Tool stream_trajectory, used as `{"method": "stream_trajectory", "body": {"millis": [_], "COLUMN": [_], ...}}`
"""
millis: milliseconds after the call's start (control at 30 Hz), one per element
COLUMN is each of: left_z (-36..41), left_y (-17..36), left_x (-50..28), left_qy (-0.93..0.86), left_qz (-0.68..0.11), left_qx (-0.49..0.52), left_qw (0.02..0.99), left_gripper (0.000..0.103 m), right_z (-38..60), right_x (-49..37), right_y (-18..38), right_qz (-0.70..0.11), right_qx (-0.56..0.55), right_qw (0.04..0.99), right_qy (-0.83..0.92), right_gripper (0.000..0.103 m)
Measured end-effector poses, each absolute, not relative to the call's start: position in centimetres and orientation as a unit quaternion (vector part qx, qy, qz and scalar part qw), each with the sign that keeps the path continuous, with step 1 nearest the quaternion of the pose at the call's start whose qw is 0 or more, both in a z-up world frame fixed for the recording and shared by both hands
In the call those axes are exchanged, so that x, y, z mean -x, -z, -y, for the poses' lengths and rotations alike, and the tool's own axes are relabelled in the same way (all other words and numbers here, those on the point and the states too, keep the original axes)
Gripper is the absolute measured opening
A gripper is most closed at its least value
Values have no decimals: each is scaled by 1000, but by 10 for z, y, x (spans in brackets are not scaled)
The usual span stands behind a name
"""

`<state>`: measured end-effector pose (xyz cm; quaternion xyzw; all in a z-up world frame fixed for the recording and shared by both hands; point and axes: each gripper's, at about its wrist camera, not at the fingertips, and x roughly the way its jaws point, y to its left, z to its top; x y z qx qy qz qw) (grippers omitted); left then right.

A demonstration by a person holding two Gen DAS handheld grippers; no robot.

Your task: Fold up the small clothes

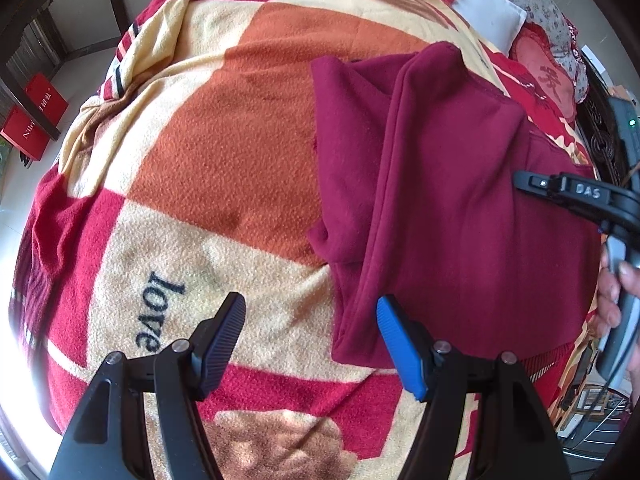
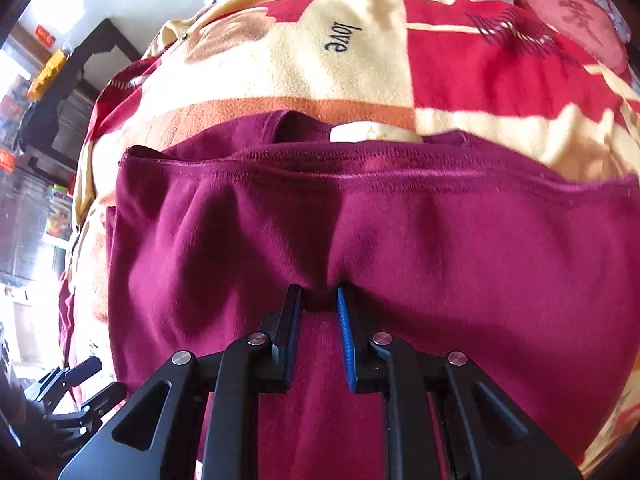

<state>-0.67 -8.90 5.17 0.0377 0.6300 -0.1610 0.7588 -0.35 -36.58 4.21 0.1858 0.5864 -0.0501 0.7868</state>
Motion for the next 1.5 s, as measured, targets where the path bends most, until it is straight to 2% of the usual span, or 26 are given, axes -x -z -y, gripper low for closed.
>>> {"method": "stream_trajectory", "body": {"millis": [333,533,633,733,933,1100,1267,1500], "left_z": [81,71,67,64,52,44,47,75], "left_y": [-53,-51,-49,-50,-49,-47,-49,-35], "left_x": [3,1,-3,-8,-22,-40,-53,-57], "left_qy": [170,194,199,205,210,207,222,261], "left_qz": [-628,-626,-627,-625,-625,-624,-615,-622], "left_qx": [-19,-3,11,17,27,34,57,80], "left_qw": [759,755,753,753,752,753,754,734], "left_gripper": [72,73,73,73,74,74,76,77], "right_z": [326,292,281,271,254,249,268,284], "right_x": [-16,-69,-90,-95,-90,-103,-91,-76], "right_y": [-84,-65,-46,-48,-62,-37,-50,-55], "right_qz": [-546,-553,-583,-589,-587,-612,-596,-606], "right_qx": [-174,-175,-179,-164,-154,-159,-234,-263], "right_qw": [820,814,792,791,792,773,765,747], "right_qy": [-5,-24,-27,-24,-57,-50,-70,-76], "right_gripper": [0,0,5,8,8,10,26,33]}}
